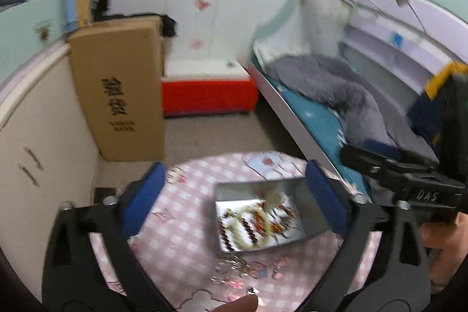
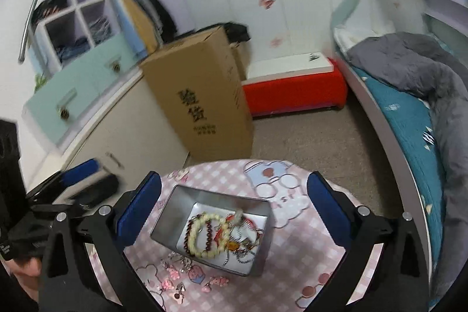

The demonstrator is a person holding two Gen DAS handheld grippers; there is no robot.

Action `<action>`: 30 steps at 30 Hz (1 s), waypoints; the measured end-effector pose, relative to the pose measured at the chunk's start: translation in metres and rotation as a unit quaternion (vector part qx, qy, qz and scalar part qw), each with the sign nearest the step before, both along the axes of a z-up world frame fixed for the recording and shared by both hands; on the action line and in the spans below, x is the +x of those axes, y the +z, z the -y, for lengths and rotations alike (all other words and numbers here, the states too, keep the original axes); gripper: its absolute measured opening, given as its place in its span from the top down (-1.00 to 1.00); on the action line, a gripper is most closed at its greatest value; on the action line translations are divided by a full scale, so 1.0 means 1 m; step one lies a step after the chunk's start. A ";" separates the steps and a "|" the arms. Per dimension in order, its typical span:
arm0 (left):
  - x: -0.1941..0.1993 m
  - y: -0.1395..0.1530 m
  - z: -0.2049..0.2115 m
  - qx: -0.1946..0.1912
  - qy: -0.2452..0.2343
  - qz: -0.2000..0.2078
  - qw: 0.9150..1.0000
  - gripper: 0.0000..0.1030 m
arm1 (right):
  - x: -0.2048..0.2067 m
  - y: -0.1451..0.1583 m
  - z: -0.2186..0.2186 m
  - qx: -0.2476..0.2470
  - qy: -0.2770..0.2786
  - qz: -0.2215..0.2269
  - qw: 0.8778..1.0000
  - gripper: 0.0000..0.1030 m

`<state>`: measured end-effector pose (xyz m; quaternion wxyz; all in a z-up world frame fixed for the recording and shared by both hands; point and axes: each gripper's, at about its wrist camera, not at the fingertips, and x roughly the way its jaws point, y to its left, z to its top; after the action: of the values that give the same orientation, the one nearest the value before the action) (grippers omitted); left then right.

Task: Organize jewelry
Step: 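Carry the bead bracelet and jade pendant into the grey box and release both, then withdraw both tools and approach the pink charms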

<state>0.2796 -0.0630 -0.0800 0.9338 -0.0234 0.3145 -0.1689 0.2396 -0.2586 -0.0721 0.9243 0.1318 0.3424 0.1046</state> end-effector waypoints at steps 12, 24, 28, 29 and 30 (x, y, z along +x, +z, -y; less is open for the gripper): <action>-0.062 0.018 -0.045 -0.009 0.049 0.041 0.998 -0.85 | -0.045 0.012 0.014 -0.002 -0.041 0.023 0.999 -0.86; -0.113 0.010 -0.068 0.007 0.082 0.038 0.996 -0.85 | -0.089 0.038 -0.012 -0.035 -0.029 0.058 0.997 -0.86; -0.125 0.010 -0.068 0.017 0.083 0.044 0.995 -0.85 | -0.104 0.046 -0.020 -0.050 -0.024 0.073 0.996 -0.86; -0.128 0.010 -0.068 0.020 0.083 0.047 0.995 -0.85 | -0.107 0.046 -0.023 -0.053 -0.024 0.075 0.996 -0.86; -0.131 0.010 -0.067 0.025 0.084 0.049 0.995 -0.85 | -0.111 0.046 -0.025 -0.057 -0.024 0.077 0.995 -0.86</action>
<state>0.1481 0.0043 -0.0703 0.9593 -0.0182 0.2693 -0.0827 0.1288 -0.2338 -0.0260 0.9563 0.0783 0.2723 0.0726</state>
